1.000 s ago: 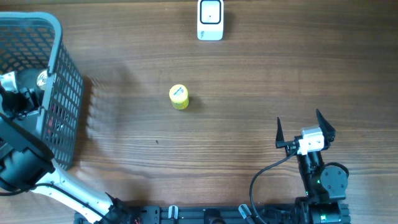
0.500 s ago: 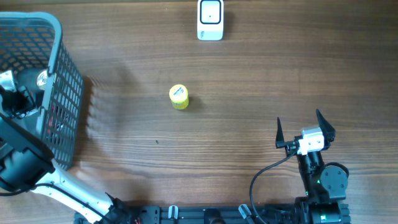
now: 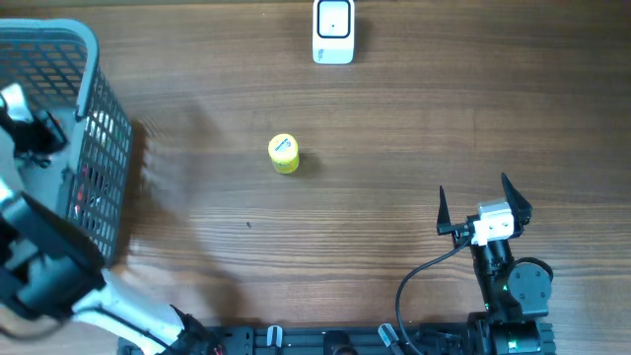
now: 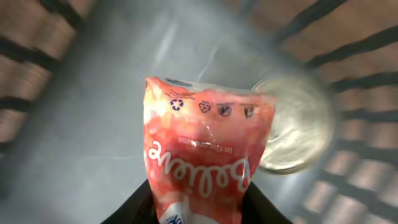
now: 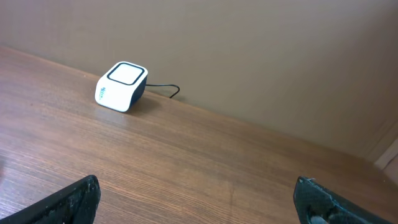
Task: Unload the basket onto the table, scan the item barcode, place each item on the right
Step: 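Reach the left gripper into the basket and grasp the red snack pack, then place the red snack pack on the table beside the yellow bottle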
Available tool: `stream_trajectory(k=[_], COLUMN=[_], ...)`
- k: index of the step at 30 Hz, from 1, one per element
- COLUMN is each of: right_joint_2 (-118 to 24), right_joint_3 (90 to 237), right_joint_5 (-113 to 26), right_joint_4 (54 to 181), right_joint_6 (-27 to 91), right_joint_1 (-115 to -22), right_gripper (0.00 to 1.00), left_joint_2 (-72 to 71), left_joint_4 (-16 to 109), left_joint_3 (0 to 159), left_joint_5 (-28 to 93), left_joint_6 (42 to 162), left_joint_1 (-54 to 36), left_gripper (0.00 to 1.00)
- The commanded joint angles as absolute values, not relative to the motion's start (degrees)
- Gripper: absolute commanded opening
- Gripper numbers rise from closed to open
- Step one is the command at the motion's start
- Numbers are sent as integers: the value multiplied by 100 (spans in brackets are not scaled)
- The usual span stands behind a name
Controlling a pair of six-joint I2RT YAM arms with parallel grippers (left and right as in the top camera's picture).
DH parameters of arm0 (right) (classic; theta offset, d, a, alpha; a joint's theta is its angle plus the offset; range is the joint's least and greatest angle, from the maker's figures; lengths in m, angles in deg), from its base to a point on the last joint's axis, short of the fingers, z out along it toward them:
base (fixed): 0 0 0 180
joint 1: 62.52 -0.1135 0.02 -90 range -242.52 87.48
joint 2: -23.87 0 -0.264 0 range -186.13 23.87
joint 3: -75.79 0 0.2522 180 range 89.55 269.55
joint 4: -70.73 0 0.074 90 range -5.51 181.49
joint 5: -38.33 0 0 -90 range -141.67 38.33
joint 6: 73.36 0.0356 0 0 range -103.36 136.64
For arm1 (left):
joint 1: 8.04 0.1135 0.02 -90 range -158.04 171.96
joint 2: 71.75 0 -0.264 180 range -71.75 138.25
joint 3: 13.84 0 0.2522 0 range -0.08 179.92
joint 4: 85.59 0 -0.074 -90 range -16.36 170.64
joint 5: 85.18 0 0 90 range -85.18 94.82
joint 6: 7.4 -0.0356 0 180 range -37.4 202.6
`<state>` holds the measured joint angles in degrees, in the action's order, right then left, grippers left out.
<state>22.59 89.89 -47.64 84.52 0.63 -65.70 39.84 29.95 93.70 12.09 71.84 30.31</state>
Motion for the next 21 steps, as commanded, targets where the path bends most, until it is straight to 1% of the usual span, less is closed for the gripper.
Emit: stream_trajectory(k=[1, 4, 7, 8, 11, 12, 15, 19, 21], right_joint_2=[2285, 2285, 2285, 2285, 2285, 2285, 2285, 2285, 2285], right_joint_3=[8985, 8985, 8985, 8985, 8985, 8985, 8985, 8985, 8985], right_joint_5=[-4713, -4713, -4713, -4713, -4713, -4713, -4713, -4713, -4713], right_joint_4=[8434, 8434, 8434, 8434, 8434, 8434, 8432, 8432, 8434], right_joint_6=[12, 12, 12, 12, 14, 12, 12, 12, 12], right_joint_1=[-6568, -6568, -6568, -6568, -6568, -6568, -6568, -6565, -6565], right_gripper=[100, 100, 100, 100, 100, 100, 100, 100, 100], left_joint_2=[2710, 1779, 1007, 546, 28, -200, -390, -293, -73], left_joint_4=[3246, 3559, 3736, 3760, 3712, 3648, 3419, 2608, 2234], left_joint_3=[9411, 9411, 9411, 9411, 9411, 9411, 9409, 9398, 9387], left_joint_5=[1312, 1509, 2466, 3240, 3882, 4252, 4551, 4457, 4059], left_joint_6=[7592, 8097, 8163, 8161, 8158, 8128, 7723, 6611, 6322], left_joint_1=[3033, 3031, 3031, 3016, 2832, 2583, 1910, 863, 406], left_gripper=[35, 36, 37, 37, 37, 40, 40, 40, 40])
